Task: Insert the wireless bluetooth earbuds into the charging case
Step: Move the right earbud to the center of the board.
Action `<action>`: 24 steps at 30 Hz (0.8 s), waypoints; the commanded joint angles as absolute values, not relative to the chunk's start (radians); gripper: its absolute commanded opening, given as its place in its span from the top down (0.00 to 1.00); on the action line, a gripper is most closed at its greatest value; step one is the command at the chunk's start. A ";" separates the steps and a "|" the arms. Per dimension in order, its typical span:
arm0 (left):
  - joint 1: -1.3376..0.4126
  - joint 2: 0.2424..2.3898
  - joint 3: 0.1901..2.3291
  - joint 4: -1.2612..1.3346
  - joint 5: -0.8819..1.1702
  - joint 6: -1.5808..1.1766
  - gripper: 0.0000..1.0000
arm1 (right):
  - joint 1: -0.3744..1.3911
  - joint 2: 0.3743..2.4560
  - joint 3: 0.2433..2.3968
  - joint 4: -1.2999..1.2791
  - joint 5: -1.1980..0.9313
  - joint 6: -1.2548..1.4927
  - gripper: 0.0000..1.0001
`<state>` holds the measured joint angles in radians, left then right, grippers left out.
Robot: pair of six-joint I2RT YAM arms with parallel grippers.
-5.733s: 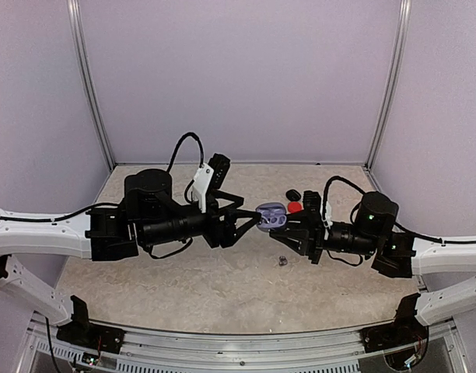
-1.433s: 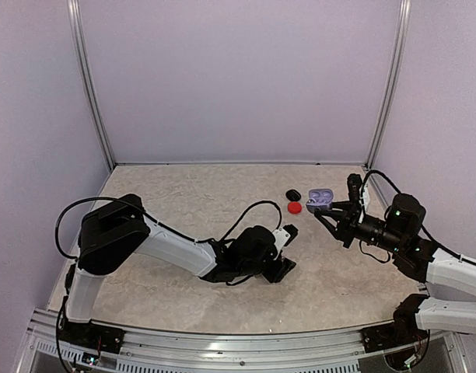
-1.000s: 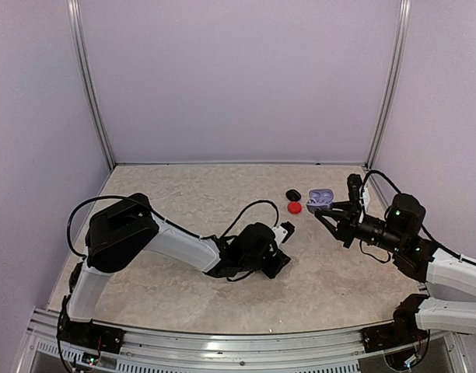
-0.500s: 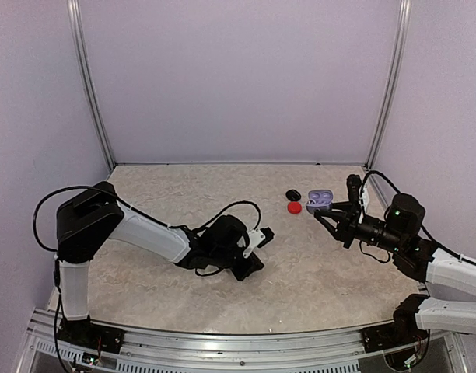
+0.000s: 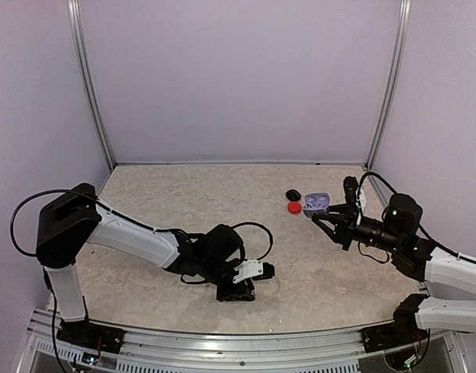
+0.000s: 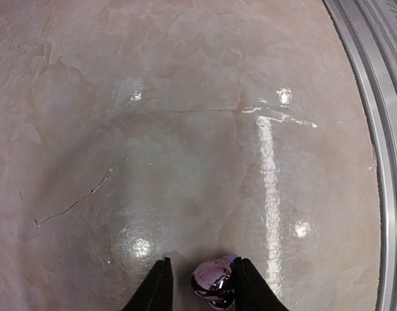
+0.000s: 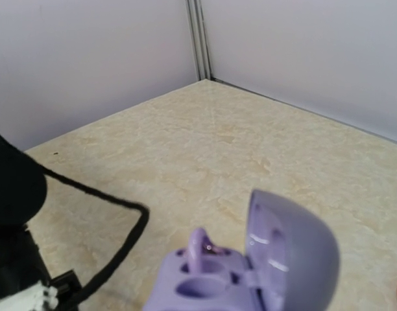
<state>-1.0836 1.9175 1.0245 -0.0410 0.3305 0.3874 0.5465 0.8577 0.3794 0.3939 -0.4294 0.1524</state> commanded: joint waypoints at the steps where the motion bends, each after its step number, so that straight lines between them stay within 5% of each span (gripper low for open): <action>1: -1.051 1.878 1.050 -0.121 0.221 0.514 0.61 | 0.534 0.862 0.394 0.440 -0.452 0.165 1.00; 9: -0.997 1.772 0.975 -0.009 0.007 0.536 0.52 | 0.534 0.852 0.398 0.423 -0.448 0.158 1.00; 24: -1.020 1.521 0.625 0.426 0.103 0.235 0.51 | 0.533 0.868 0.393 0.444 -0.462 0.156 1.00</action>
